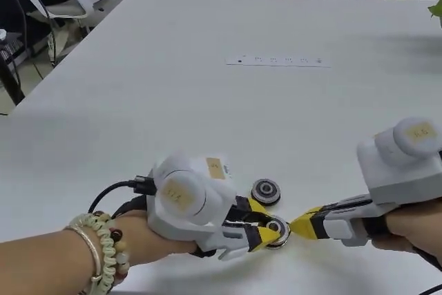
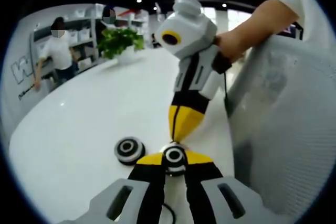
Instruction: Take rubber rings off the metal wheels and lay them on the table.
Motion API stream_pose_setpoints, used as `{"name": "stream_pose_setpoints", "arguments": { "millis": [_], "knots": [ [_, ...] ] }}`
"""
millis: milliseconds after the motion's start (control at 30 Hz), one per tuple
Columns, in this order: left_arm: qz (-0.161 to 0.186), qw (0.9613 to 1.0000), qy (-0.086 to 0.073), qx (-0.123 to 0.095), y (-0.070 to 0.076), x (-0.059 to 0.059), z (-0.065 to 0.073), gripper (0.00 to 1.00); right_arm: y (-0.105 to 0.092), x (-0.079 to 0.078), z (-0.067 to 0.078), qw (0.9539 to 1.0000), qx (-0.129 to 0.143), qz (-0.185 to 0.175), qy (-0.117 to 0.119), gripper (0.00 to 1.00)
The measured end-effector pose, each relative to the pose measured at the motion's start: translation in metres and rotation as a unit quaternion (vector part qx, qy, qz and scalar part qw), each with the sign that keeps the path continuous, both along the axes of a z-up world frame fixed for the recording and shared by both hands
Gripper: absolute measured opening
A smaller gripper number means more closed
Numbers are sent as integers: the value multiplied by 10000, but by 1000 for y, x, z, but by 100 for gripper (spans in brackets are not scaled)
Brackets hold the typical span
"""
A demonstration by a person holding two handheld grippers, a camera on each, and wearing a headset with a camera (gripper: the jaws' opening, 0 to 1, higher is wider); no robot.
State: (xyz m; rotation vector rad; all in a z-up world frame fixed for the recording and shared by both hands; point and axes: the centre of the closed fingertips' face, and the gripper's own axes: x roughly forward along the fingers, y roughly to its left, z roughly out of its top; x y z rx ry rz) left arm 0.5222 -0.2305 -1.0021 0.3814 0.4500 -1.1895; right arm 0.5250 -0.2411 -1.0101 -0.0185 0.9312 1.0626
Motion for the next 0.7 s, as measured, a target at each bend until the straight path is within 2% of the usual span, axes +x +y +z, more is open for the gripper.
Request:
{"name": "stream_pose_setpoints", "arguments": {
  "millis": [700],
  "knots": [
    [-60, 10000, -37, 44, 1, -1, 0, 14, -1, 1, 1, 9998, 87, -104, 141, 0]
  ]
}}
